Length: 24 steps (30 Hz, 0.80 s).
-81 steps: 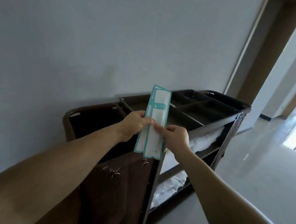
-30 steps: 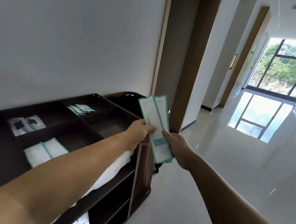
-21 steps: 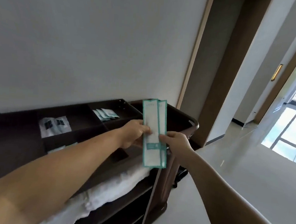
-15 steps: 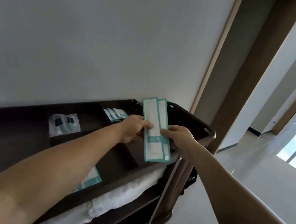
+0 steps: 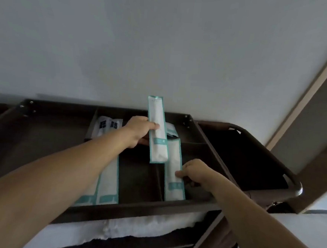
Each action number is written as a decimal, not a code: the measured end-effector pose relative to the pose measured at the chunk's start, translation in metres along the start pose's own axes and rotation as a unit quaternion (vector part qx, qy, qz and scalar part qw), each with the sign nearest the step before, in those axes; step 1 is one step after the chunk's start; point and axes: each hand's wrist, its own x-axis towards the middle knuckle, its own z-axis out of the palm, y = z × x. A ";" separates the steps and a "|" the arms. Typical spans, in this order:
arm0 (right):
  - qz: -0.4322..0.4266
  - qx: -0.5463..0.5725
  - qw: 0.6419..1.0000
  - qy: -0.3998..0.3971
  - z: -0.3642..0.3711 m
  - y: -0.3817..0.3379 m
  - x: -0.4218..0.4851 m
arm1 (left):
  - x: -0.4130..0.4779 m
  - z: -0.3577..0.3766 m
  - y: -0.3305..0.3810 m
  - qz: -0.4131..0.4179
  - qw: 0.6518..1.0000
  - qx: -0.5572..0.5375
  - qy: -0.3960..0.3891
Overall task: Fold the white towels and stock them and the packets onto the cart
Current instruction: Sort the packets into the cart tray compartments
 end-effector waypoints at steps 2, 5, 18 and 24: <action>-0.008 -0.013 0.999 -0.043 0.002 0.003 0.007 | -0.005 0.005 0.002 0.007 0.999 -0.008 0.037; -0.014 -0.010 0.995 -0.093 0.009 0.004 0.017 | -0.018 0.010 0.002 0.016 0.996 -0.016 0.084; -0.055 -0.179 0.975 -0.116 0.022 -0.010 0.026 | -0.087 -0.012 -0.006 -0.010 0.987 0.004 0.161; -0.071 -0.255 0.962 -0.064 0.017 -0.011 0.024 | -0.086 -0.007 -0.004 -0.012 0.990 0.015 0.137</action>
